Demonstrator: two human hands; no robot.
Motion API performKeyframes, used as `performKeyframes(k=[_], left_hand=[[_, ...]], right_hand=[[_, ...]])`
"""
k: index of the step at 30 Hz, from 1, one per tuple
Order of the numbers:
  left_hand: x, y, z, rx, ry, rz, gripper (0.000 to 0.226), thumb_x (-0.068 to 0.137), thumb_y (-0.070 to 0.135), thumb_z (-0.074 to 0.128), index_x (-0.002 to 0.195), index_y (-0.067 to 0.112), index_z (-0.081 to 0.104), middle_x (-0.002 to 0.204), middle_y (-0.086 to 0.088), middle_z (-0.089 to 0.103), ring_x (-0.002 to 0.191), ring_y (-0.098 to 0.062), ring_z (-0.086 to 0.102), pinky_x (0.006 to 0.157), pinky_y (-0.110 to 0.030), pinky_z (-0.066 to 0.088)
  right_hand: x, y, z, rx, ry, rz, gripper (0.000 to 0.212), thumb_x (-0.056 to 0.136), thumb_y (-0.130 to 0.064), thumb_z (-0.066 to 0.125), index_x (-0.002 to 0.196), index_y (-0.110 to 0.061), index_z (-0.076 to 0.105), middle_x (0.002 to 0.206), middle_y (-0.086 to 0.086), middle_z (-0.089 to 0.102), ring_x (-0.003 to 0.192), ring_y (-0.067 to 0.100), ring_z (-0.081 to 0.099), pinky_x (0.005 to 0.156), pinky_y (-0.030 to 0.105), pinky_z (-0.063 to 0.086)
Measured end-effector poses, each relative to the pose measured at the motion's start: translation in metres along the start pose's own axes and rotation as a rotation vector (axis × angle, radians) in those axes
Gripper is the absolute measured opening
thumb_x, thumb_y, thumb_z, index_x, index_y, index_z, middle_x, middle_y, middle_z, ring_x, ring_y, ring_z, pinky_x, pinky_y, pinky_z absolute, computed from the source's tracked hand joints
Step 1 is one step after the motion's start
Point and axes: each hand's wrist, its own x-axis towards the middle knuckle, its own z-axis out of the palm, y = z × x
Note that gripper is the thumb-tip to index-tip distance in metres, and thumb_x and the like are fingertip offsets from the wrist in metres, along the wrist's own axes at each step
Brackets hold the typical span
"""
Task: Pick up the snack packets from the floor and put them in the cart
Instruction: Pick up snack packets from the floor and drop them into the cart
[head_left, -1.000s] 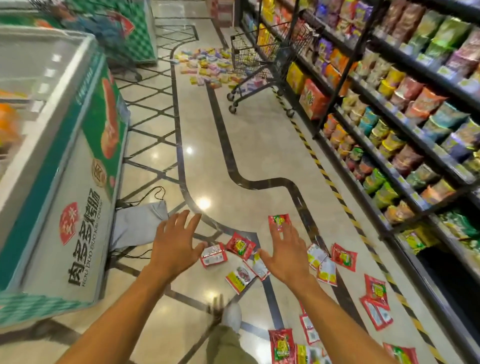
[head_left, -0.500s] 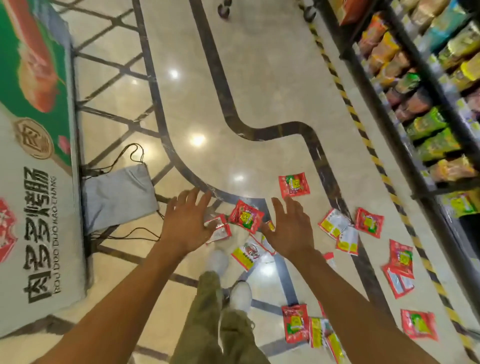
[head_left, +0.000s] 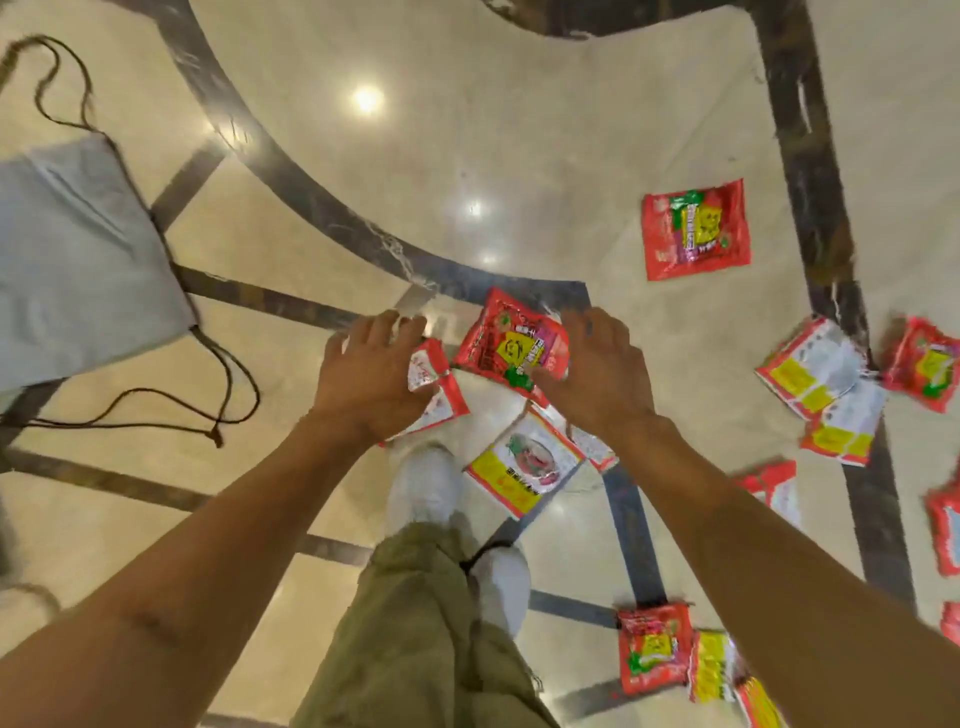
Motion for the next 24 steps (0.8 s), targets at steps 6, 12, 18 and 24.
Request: performKeyframes(k=[6, 12, 18, 24], left_hand=[[0.062, -0.036, 0.128, -0.022, -0.054, -0.025, 0.081, 0.079, 0.060, 0.069, 0.147, 0.031, 0.036, 0.151, -0.006, 0.043, 0.140, -0.034, 0.040, 0.111, -0.055, 0.033], [0.076, -0.056, 0.186, -0.011, -0.047, -0.083, 0.086, 0.074, 0.057, 0.076, 0.146, 0.026, 0.039, 0.139, -0.010, 0.049, 0.130, -0.038, 0.049, 0.107, -0.061, 0.039], [0.072, -0.053, 0.191, -0.159, -0.070, -0.178, 0.080, 0.073, 0.043, 0.085, 0.140, 0.017, 0.048, 0.134, -0.012, 0.055, 0.127, -0.036, 0.052, 0.107, -0.057, 0.040], [0.057, -0.055, 0.154, -0.467, -0.130, -0.235, 0.053, 0.084, 0.027, 0.075, 0.134, 0.019, 0.057, 0.129, -0.012, 0.067, 0.116, -0.037, 0.064, 0.096, -0.047, 0.053]], right_hand=[[0.087, 0.012, 0.122, -0.041, -0.034, -0.046, 0.087, 0.083, -0.058, 0.065, 0.152, -0.014, 0.038, 0.152, 0.020, 0.043, 0.141, 0.042, 0.040, 0.110, 0.056, 0.039], [0.117, 0.026, 0.175, -0.058, 0.030, -0.003, 0.092, 0.074, -0.045, 0.077, 0.151, -0.015, 0.036, 0.144, 0.019, 0.045, 0.135, 0.043, 0.043, 0.110, 0.058, 0.037], [0.126, 0.036, 0.172, 0.010, 0.009, 0.088, 0.110, 0.066, -0.054, 0.090, 0.152, -0.017, 0.032, 0.147, 0.021, 0.043, 0.140, 0.043, 0.039, 0.113, 0.059, 0.032], [0.118, 0.026, 0.144, 0.204, -0.122, 0.153, 0.060, 0.077, -0.037, 0.087, 0.123, -0.012, 0.058, 0.123, 0.014, 0.064, 0.111, 0.035, 0.066, 0.092, 0.047, 0.056]])
